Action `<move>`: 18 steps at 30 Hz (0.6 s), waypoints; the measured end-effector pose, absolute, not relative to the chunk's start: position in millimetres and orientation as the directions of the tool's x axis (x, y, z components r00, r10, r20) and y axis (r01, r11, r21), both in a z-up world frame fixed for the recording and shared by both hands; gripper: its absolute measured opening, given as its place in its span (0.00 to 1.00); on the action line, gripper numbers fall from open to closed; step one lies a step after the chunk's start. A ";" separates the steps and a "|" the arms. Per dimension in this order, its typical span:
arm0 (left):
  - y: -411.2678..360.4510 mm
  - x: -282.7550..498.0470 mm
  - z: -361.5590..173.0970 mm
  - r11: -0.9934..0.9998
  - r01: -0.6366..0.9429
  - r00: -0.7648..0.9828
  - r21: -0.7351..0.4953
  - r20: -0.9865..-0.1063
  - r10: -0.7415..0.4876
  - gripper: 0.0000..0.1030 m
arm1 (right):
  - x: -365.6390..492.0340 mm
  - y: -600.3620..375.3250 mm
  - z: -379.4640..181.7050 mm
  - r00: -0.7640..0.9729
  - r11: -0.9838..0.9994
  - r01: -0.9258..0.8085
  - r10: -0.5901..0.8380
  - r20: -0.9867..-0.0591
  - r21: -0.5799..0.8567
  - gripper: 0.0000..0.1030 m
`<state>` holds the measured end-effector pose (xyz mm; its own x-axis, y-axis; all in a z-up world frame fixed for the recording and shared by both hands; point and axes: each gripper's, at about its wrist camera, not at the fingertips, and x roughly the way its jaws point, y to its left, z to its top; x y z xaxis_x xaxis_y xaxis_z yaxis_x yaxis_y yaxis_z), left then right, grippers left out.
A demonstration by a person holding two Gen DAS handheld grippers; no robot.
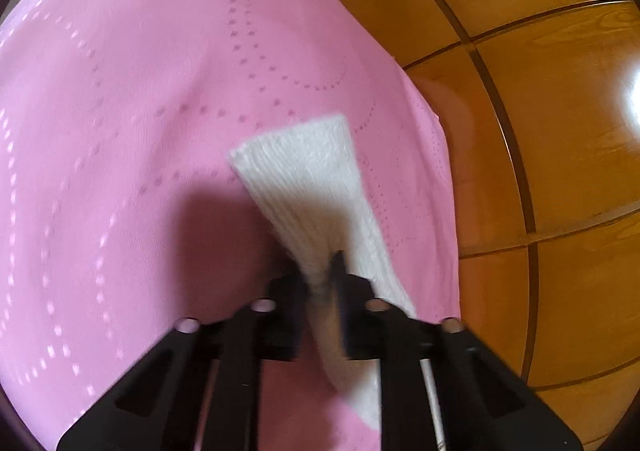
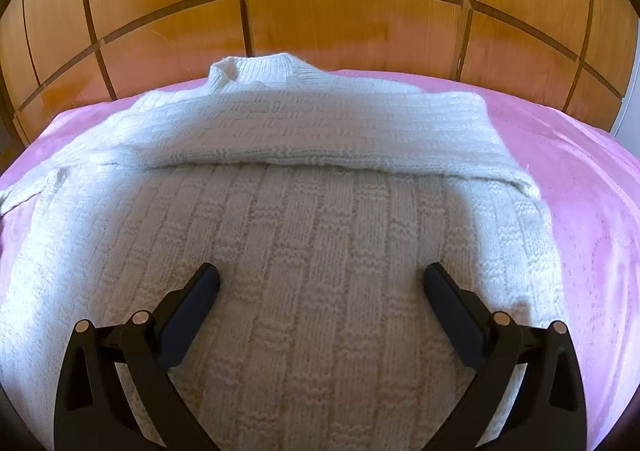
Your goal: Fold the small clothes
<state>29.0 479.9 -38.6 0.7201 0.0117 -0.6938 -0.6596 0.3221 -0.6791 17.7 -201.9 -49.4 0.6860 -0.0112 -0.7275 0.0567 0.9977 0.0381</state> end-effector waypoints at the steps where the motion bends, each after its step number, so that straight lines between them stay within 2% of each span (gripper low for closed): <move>1: 478.7 29.5 -31.9 0.349 -0.645 0.728 -0.679 -0.685 0.013 0.08 | 17.8 -202.0 -49.5 0.686 0.998 0.057 -0.011 -0.728 0.038 0.98; 5: 447.0 35.1 -2.4 0.491 -0.536 0.779 -0.687 -0.626 -0.026 0.08 | 17.7 -202.1 -49.4 0.686 0.998 0.056 -0.010 -0.727 0.039 0.98; 11: 330.8 51.7 44.9 0.705 -0.273 0.816 -0.654 -0.546 -0.191 0.08 | 18.1 -202.4 -49.6 0.687 0.998 0.055 -0.008 -0.727 0.041 0.98; 15: 229.4 60.3 57.8 0.787 -0.069 0.772 -0.614 -0.532 -0.348 0.08 | 18.8 -203.7 -50.0 0.689 0.997 0.053 -0.001 -0.725 0.050 0.98; 18: 169.2 60.3 55.7 0.822 0.036 0.726 -0.568 -0.551 -0.412 0.08 | 19.1 -204.3 -50.3 0.690 0.997 0.053 0.004 -0.723 0.055 0.98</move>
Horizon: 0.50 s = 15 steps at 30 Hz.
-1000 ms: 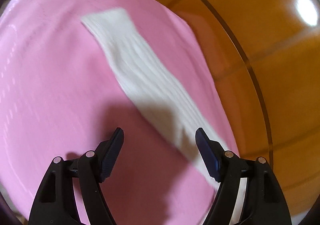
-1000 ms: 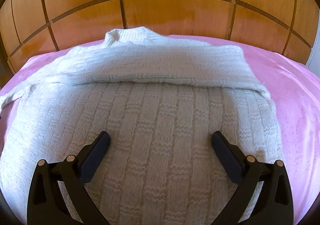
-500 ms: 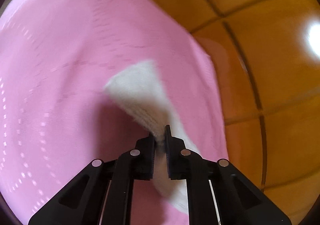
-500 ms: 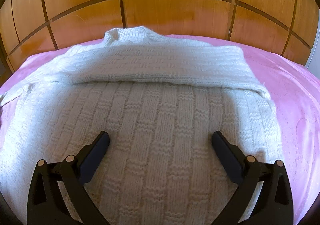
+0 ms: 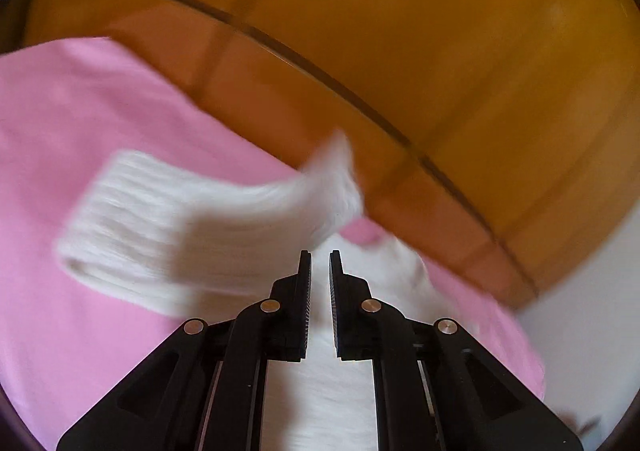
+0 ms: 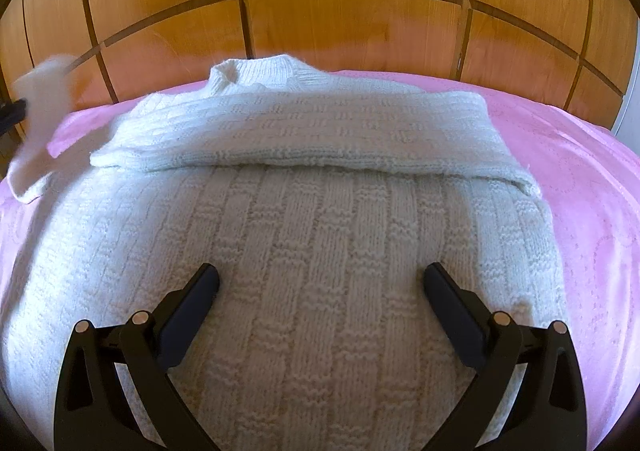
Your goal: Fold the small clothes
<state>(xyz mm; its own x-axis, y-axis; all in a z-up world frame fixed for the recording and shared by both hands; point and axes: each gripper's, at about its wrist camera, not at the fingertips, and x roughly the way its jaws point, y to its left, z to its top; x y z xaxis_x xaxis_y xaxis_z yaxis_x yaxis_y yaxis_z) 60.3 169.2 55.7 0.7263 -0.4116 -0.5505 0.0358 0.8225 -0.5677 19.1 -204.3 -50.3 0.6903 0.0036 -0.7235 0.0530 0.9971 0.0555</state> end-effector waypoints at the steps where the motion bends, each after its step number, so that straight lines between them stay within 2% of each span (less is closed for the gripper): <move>1: 145.6 59.2 51.3 0.830 0.069 0.703 -0.553 -0.563 -0.434 0.08 | 18.8 -204.6 -50.5 0.691 0.997 0.053 0.005 -0.723 0.058 0.98; 2: 129.1 58.6 46.1 0.835 0.091 0.681 -0.543 -0.578 -0.450 0.10 | 18.7 -205.3 -50.7 0.692 0.997 0.052 0.009 -0.722 0.062 0.98; 4: 107.3 56.0 35.7 0.845 0.113 0.636 -0.522 -0.615 -0.465 0.31 | 18.3 -206.3 -50.9 0.693 0.996 0.052 0.015 -0.721 0.070 0.98; 6: 95.6 46.2 26.6 0.852 0.120 0.619 -0.510 -0.633 -0.465 0.45 | 18.3 -207.9 -51.1 0.694 0.996 0.049 0.020 -0.720 0.075 0.98; 15: 111.1 7.3 -14.0 0.921 0.035 0.627 -0.388 -0.710 -0.322 0.46 | 22.5 -203.5 -42.6 0.672 0.996 0.037 0.033 -0.740 0.079 0.97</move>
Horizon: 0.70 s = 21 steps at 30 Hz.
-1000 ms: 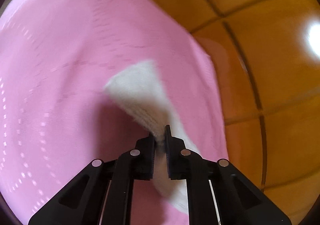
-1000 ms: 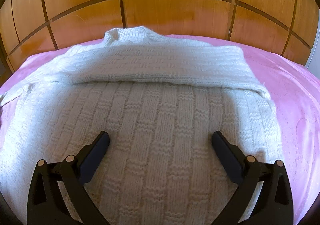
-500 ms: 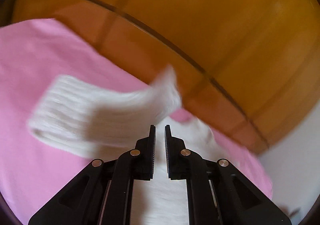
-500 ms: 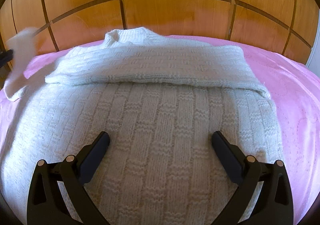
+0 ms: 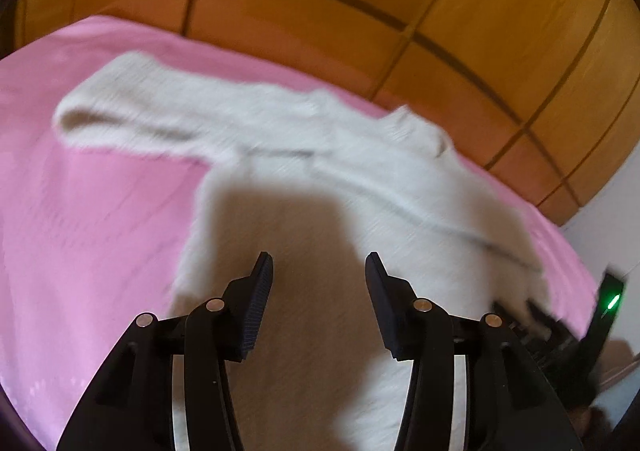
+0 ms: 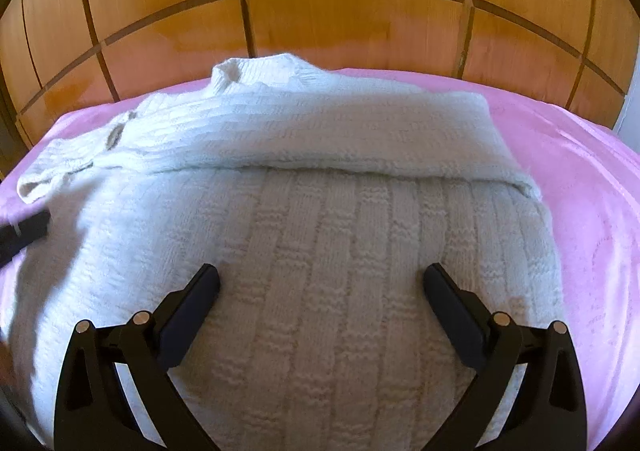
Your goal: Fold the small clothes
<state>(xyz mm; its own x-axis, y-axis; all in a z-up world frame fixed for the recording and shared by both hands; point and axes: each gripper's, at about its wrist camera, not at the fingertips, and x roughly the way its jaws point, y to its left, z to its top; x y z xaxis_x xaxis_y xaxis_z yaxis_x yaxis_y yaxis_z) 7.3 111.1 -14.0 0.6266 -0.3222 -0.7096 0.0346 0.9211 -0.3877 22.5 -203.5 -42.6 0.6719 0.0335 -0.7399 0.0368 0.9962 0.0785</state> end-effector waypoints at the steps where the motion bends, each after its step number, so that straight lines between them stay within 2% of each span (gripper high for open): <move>1: 114.0 4.1 -20.1 0.923 0.029 0.626 -0.383 -0.713 -0.316 0.46 | 25.0 -201.8 -34.8 0.670 0.989 0.010 0.105 -0.735 0.151 0.92; 3: 119.2 -3.5 -23.5 0.924 0.036 0.639 -0.382 -0.702 -0.315 0.46 | 36.5 -188.3 -19.0 0.626 0.930 -0.100 0.335 -0.704 0.353 0.84; 5: 120.3 -7.3 -25.7 0.924 0.040 0.647 -0.380 -0.696 -0.313 0.46 | 51.6 -165.7 -7.0 0.555 0.861 -0.187 0.490 -0.672 0.473 0.70; 8: 117.9 -8.7 -31.6 0.928 0.060 0.662 -0.367 -0.682 -0.312 0.49 | 76.2 -122.1 9.6 0.458 0.775 -0.300 0.628 -0.629 0.556 0.65; 12: 122.0 -9.2 -32.0 0.916 0.081 0.666 -0.393 -0.662 -0.343 0.53 | 123.6 -74.8 3.5 0.296 0.621 -0.267 0.781 -0.550 0.737 0.59; 14: 127.4 -10.4 -34.1 0.901 0.084 0.671 -0.426 -0.644 -0.367 0.53 | 147.9 -55.4 -6.6 0.242 0.586 -0.228 0.808 -0.537 0.778 0.61; 18: 135.5 -11.7 -36.9 0.877 0.089 0.678 -0.472 -0.617 -0.400 0.53 | 186.3 -36.2 -41.6 0.195 0.599 -0.066 0.792 -0.578 0.798 0.68; 21: 138.0 -11.1 -38.4 0.873 0.084 0.679 -0.480 -0.614 -0.403 0.52 | 206.0 -31.9 -53.4 0.213 0.613 -0.008 0.773 -0.598 0.790 0.69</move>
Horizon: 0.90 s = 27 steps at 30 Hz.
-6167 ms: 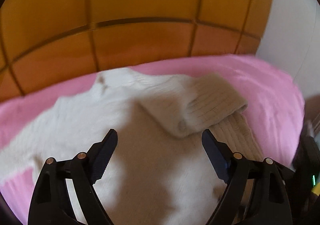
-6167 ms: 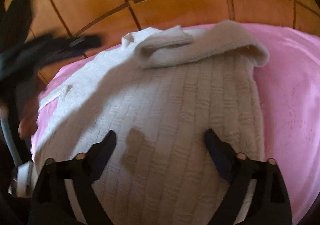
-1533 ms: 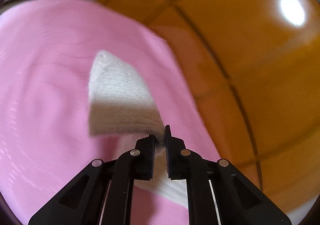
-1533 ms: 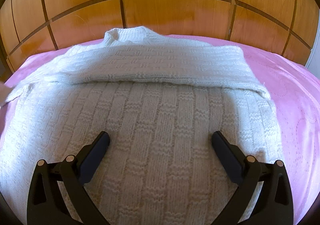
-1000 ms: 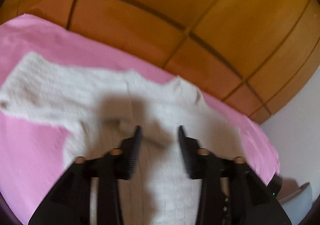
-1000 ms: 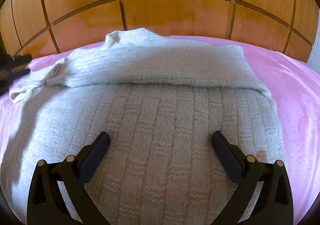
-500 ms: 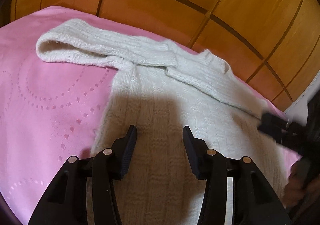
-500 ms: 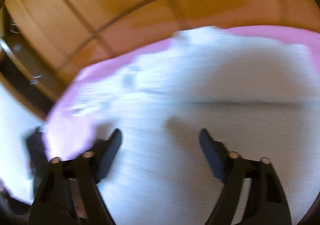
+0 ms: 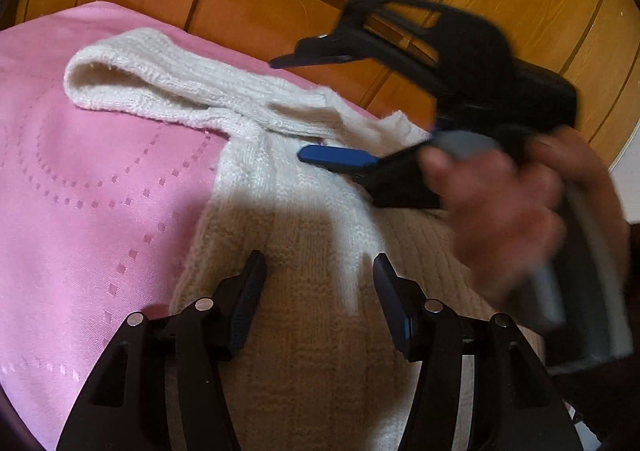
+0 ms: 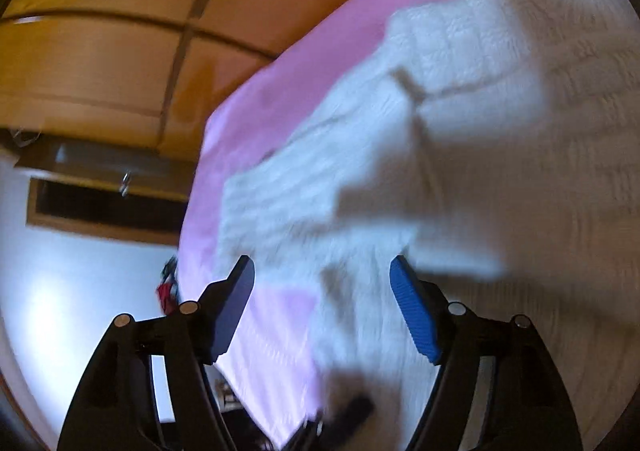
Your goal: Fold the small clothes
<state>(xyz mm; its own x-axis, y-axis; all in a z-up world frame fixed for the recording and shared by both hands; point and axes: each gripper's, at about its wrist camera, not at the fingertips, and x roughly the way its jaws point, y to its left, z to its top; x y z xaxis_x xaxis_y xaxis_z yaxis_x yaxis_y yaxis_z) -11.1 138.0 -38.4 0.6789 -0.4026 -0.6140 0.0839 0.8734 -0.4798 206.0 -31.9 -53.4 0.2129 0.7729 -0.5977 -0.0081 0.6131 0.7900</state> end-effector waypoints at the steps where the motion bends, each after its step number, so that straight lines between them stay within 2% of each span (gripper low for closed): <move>1: 142.1 -12.2 -39.1 0.864 0.085 0.678 -0.496 -0.607 -0.415 0.52 | 208.4 -27.3 -54.8 0.205 0.602 0.006 0.780 -0.591 0.798 0.69; 4: 142.8 -13.7 -38.0 0.866 0.090 0.680 -0.491 -0.605 -0.414 0.53 | 215.6 -15.6 -45.1 0.219 0.619 -0.039 0.771 -0.598 0.784 0.66; 6: 143.3 -13.4 -38.3 0.863 0.093 0.680 -0.497 -0.601 -0.420 0.53 | 219.2 -5.0 -37.6 0.217 0.656 -0.089 0.747 -0.628 0.749 0.62; 7: 144.4 -13.6 -38.6 0.859 0.094 0.681 -0.504 -0.597 -0.424 0.53 | 220.7 -1.9 -39.4 0.220 0.671 -0.094 0.735 -0.642 0.736 0.49; 8: 144.2 -13.4 -38.8 0.859 0.094 0.680 -0.503 -0.598 -0.424 0.53 | 221.7 0.7 -38.9 0.230 0.694 -0.096 0.713 -0.662 0.714 0.27; 9: 143.8 -13.5 -38.7 0.861 0.094 0.680 -0.500 -0.599 -0.422 0.53 | 222.4 3.1 -37.7 0.243 0.721 -0.101 0.687 -0.685 0.686 0.14; 10: 142.4 -13.0 -39.7 0.861 0.094 0.680 -0.500 -0.599 -0.422 0.53 | 222.1 5.8 -33.7 0.261 0.748 -0.115 0.658 -0.706 0.654 0.07; 14: 142.7 -14.3 -41.1 0.861 0.094 0.680 -0.499 -0.599 -0.422 0.53 | 202.3 -5.3 13.2 0.380 0.771 -0.240 0.634 -0.674 0.590 0.06; 19: 141.3 -13.0 -41.6 0.866 0.092 0.680 -0.491 -0.604 -0.415 0.53 | 175.2 -53.2 92.4 0.545 0.787 -0.354 0.612 -0.573 0.505 0.06; 23: 137.8 -9.6 -41.8 0.875 0.088 0.680 -0.476 -0.613 -0.403 0.53 | 153.6 -111.6 121.8 0.642 0.818 -0.350 0.564 -0.519 0.456 0.06; 27: 130.7 -8.7 -40.7 0.888 0.086 0.679 -0.451 -0.626 -0.384 0.53 | 133.0 -181.0 113.6 0.696 0.846 -0.269 0.501 -0.514 0.460 0.06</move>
<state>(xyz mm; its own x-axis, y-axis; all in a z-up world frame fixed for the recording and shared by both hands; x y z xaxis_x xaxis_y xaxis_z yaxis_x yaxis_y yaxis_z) -8.7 130.7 -40.7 0.6789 -0.3838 -0.6260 0.0861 0.8883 -0.4512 133.0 -181.0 113.6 0.6964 0.5006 -0.5142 -0.2689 0.8464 0.4597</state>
